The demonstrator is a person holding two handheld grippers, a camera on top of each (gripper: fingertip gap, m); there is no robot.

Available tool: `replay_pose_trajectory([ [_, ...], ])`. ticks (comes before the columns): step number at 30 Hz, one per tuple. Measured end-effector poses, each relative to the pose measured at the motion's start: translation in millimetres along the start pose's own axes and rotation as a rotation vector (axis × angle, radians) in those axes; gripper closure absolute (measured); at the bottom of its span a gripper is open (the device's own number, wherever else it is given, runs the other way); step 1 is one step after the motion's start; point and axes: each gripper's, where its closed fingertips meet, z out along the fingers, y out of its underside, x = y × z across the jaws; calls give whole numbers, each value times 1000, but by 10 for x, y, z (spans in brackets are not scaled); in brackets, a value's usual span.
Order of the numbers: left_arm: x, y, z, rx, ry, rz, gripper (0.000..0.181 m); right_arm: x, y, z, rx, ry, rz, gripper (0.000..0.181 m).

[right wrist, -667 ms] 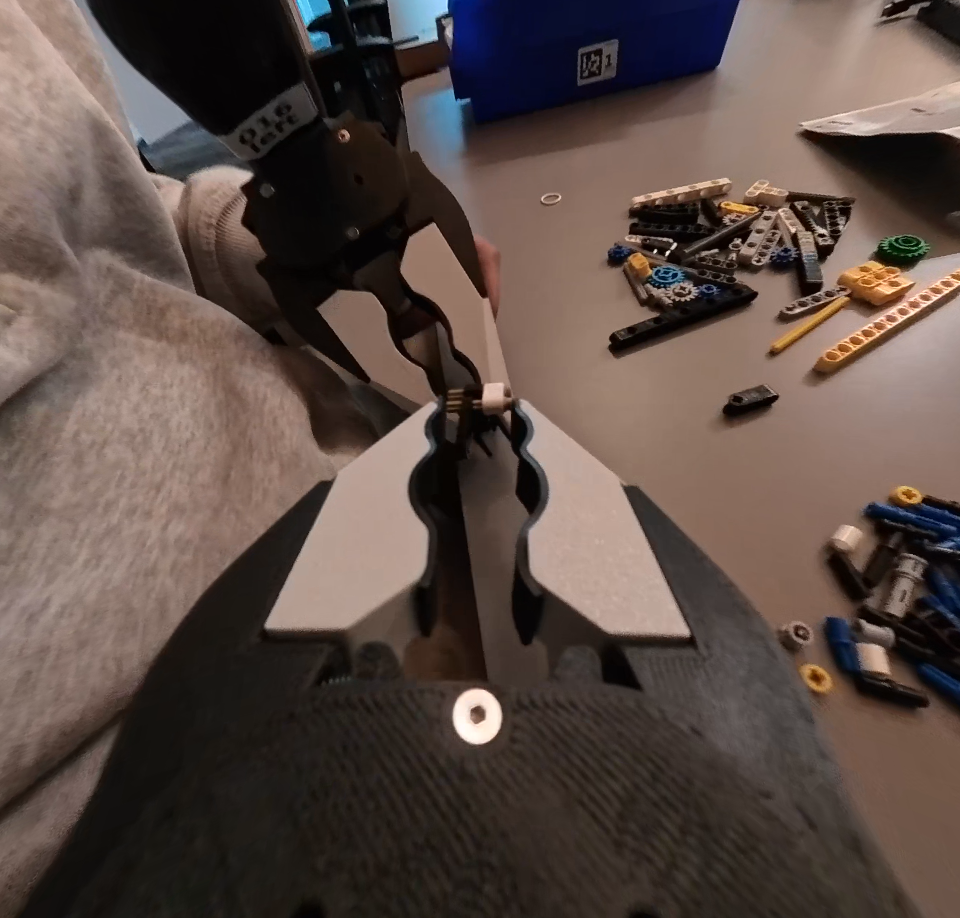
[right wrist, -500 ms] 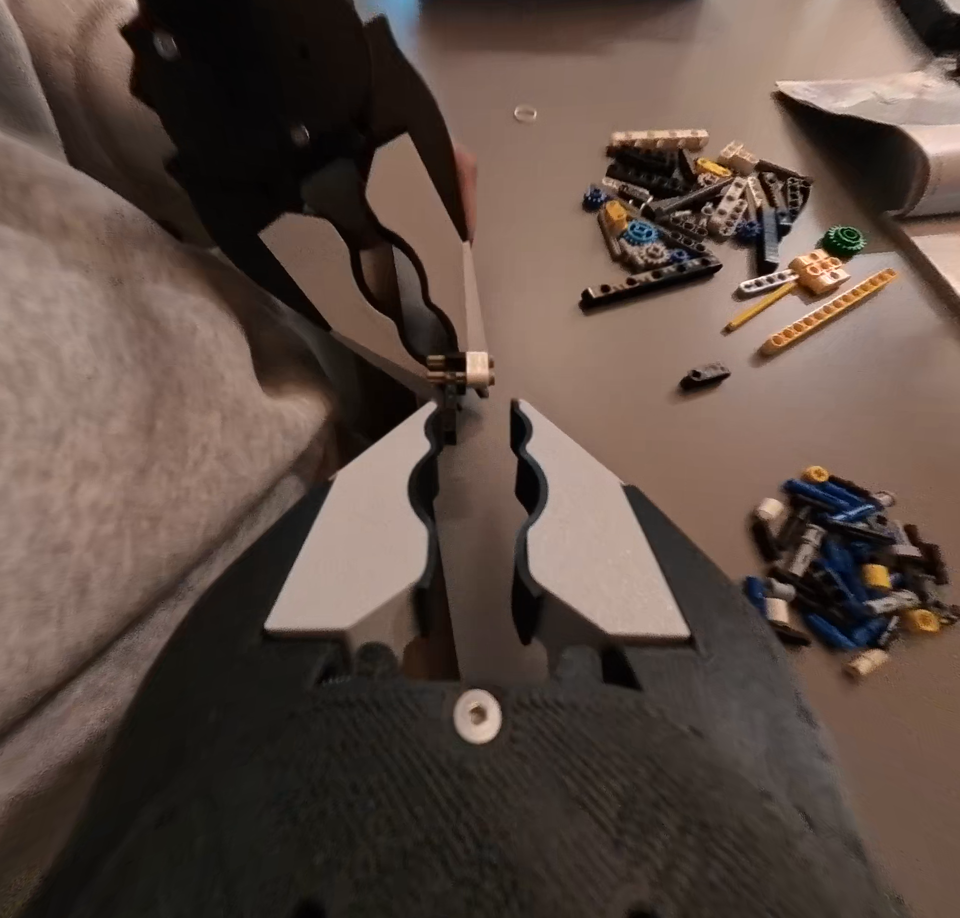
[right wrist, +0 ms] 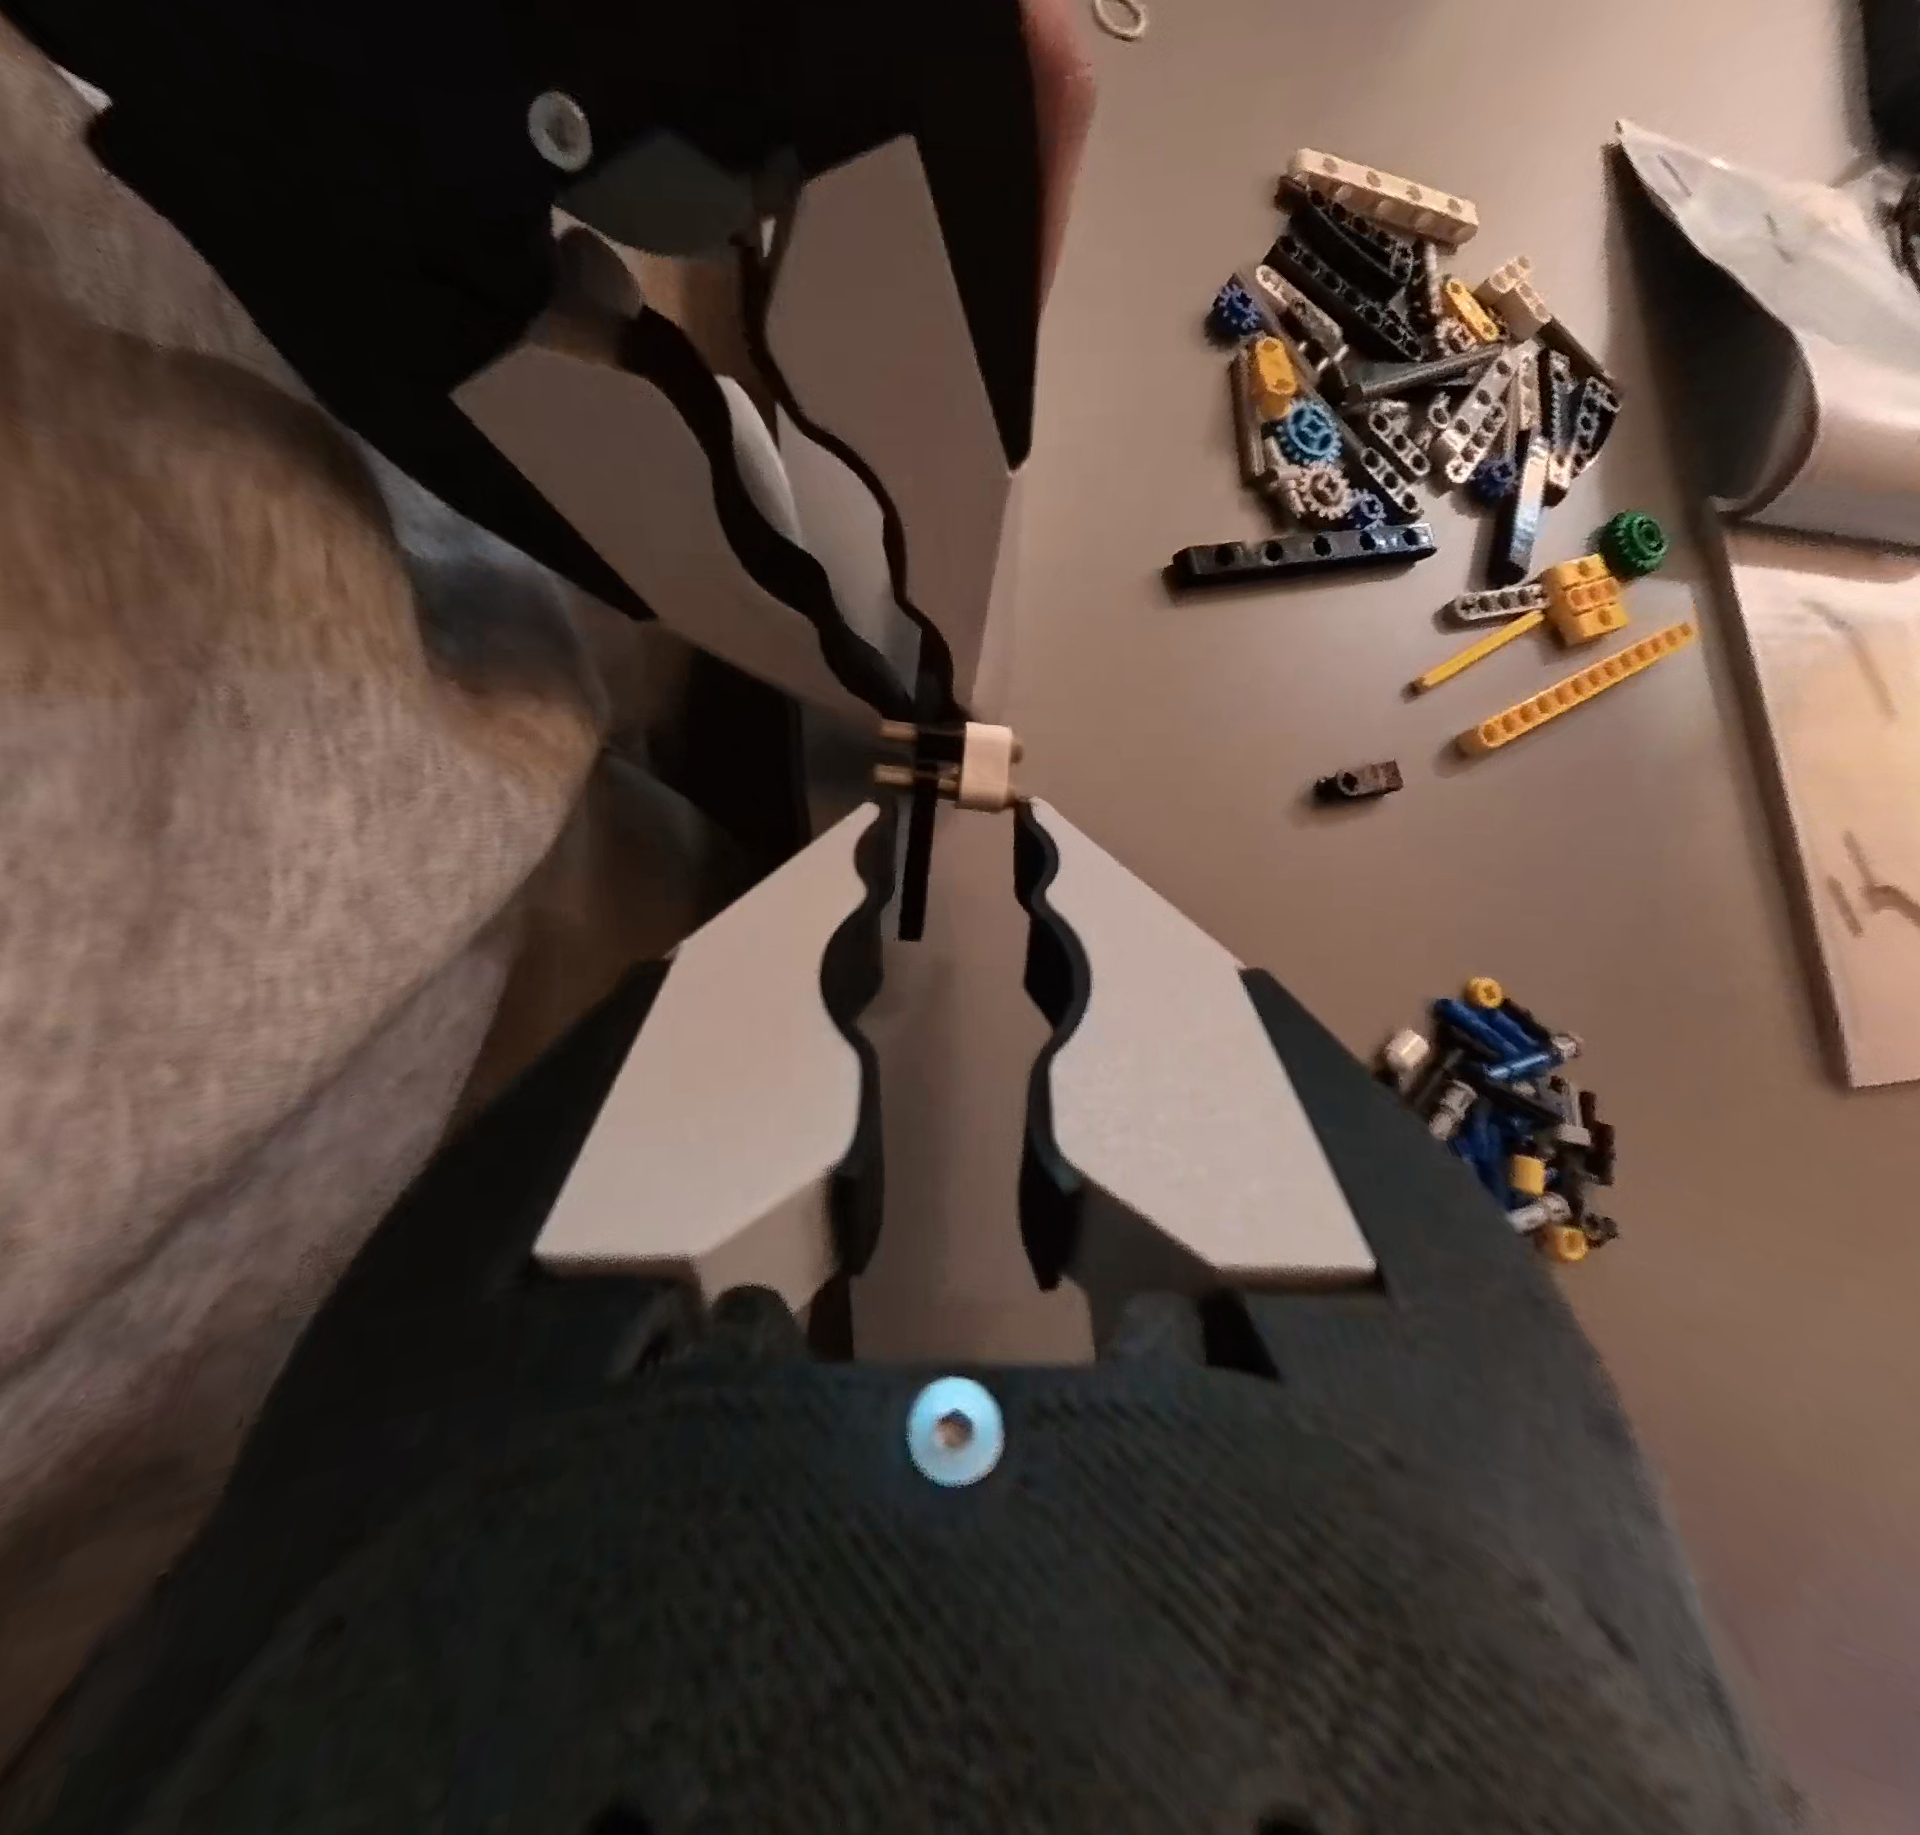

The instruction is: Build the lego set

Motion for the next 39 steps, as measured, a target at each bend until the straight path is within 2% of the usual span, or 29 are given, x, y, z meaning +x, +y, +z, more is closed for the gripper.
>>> replay_pose_trajectory([
  [1, -6, 5, 0, -6, -4, 7, 171, -1, -4, 1, -3, 4, -12, 161],
  [17, -12, 11, -3, -40, -36, 75, 172, -62, -34, 31, -50, -11, -116, 161],
  [32, -17, 8, 14, -45, -30, 55, 173, -29, -26, 51, -47, -9, -11, 165],
  [39, -29, 12, 26, -39, -23, 15, 172, -47, -17, 68, -28, 17, 11, 181],
])
